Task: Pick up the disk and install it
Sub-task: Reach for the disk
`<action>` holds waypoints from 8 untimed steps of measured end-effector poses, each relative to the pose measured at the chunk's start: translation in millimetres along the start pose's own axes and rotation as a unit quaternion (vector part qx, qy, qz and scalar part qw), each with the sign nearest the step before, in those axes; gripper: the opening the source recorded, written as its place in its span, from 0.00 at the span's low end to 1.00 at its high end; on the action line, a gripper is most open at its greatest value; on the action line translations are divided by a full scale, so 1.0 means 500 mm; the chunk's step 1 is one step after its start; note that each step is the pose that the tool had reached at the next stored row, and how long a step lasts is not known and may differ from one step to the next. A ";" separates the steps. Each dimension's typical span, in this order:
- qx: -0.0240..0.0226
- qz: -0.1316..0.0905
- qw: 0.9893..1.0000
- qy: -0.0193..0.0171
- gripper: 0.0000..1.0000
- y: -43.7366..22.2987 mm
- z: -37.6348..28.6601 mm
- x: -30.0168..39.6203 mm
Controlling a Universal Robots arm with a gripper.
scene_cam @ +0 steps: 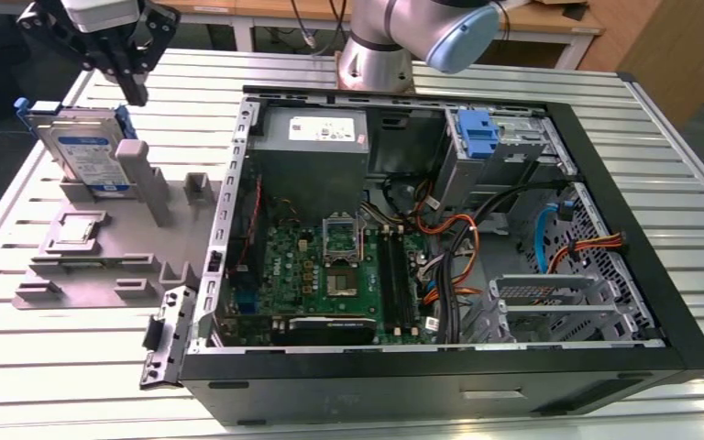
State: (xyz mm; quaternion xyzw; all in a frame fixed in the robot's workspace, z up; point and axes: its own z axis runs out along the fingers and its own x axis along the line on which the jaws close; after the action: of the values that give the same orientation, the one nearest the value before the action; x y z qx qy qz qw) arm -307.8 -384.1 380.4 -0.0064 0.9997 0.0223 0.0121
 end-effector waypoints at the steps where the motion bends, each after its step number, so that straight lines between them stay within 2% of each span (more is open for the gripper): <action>1: 0.000 0.000 1.000 0.000 0.10 0.000 0.000 0.000; 8: 0.000 0.000 1.000 0.000 0.10 0.001 0.000 0.000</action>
State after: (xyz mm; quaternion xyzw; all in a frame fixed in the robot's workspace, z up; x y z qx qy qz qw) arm -308.1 -383.8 380.4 -0.0064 0.9997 0.0224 0.0121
